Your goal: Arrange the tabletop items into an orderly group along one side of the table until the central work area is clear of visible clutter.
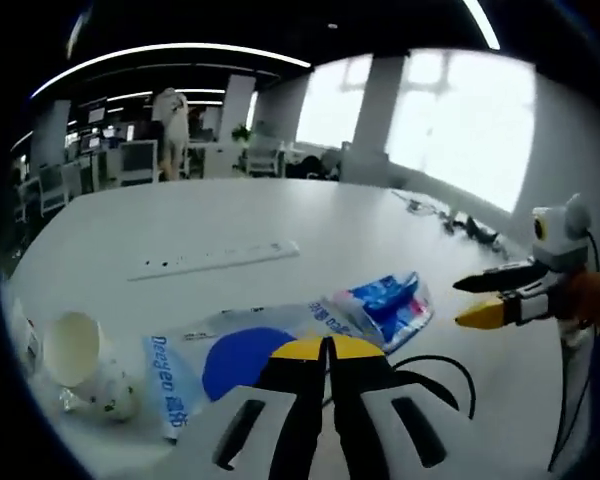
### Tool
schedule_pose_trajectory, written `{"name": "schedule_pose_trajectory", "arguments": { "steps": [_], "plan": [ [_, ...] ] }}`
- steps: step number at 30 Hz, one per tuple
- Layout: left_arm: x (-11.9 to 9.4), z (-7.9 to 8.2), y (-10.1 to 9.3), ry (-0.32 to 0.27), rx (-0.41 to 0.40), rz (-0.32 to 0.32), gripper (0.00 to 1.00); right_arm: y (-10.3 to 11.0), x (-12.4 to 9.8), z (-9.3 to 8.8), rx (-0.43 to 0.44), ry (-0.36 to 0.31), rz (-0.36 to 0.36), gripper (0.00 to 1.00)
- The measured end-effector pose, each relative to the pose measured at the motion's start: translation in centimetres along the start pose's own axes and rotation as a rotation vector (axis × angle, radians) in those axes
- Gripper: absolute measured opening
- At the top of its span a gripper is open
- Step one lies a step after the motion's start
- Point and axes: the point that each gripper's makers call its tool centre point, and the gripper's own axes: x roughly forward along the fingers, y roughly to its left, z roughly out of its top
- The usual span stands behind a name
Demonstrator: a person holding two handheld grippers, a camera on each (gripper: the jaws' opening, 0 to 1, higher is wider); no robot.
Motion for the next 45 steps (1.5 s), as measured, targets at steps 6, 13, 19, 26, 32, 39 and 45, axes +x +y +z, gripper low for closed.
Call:
{"name": "schedule_pose_trajectory", "arguments": {
  "steps": [6, 13, 19, 26, 32, 39, 45],
  "plan": [
    [-2.0, 0.2, 0.7, -0.013, 0.051, -0.020, 0.09, 2.3, -0.9, 0.0, -0.014, 0.013, 0.046, 0.73],
    [-4.6, -0.7, 1.9, -0.003, 0.138, -0.044, 0.21, 4.9, -2.5, 0.5, -0.048, -0.001, 0.097, 0.82],
    [-7.4, -1.0, 3.1, -0.014, 0.149, -0.035, 0.46, 6.5, -3.9, 0.8, -0.072, -0.010, 0.114, 0.91],
    [-10.2, -1.2, 3.5, -0.011, 0.151, -0.043, 0.61, 7.6, -4.6, 0.4, -0.074, 0.011, 0.135, 1.00],
    [-12.4, -1.1, 3.6, -0.015, 0.154, -0.039, 0.77, 8.5, -5.5, 0.2, -0.094, 0.019, 0.140, 1.00],
    [-15.4, -1.5, 4.3, -0.020, 0.148, -0.005, 0.88, 9.1, -7.2, 0.5, -0.116, 0.002, 0.135, 1.00],
    [-17.9, -1.9, 5.3, -0.022, 0.108, 0.022, 0.93, 9.1, -8.4, 0.5, -0.121, -0.009, 0.128, 1.00]
  ]
}}
